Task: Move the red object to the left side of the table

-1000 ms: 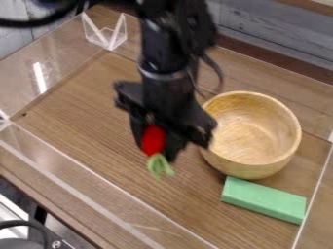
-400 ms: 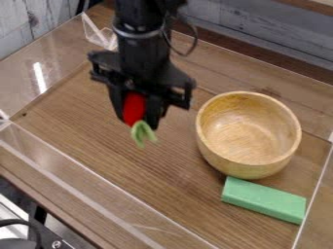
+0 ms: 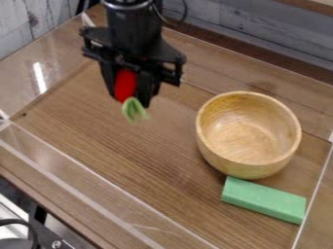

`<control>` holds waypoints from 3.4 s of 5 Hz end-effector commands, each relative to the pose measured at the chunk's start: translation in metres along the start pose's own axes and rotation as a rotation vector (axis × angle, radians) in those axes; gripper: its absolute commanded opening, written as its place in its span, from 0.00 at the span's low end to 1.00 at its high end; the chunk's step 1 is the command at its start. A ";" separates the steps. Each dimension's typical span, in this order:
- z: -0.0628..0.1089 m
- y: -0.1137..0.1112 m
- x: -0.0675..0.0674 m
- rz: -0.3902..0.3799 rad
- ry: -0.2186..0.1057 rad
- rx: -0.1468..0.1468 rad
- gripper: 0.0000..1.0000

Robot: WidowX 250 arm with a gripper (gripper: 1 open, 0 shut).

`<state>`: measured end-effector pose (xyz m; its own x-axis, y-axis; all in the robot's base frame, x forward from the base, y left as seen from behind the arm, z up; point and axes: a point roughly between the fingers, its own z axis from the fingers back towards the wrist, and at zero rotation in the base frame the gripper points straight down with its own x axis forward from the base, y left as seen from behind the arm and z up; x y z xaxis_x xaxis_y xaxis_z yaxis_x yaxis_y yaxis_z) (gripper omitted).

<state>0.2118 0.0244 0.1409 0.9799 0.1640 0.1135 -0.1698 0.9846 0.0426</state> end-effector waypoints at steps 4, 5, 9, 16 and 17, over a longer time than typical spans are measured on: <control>0.027 -0.003 0.009 -0.071 -0.051 0.002 0.00; 0.028 -0.014 0.010 -0.144 -0.055 -0.007 0.00; 0.030 -0.036 0.001 -0.257 -0.045 -0.013 0.00; -0.019 0.083 0.058 -0.038 0.029 0.075 0.00; -0.045 0.097 0.078 -0.075 0.037 0.082 0.00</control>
<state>0.2676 0.1291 0.0915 0.9949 0.1001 0.0089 -0.1005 0.9894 0.1048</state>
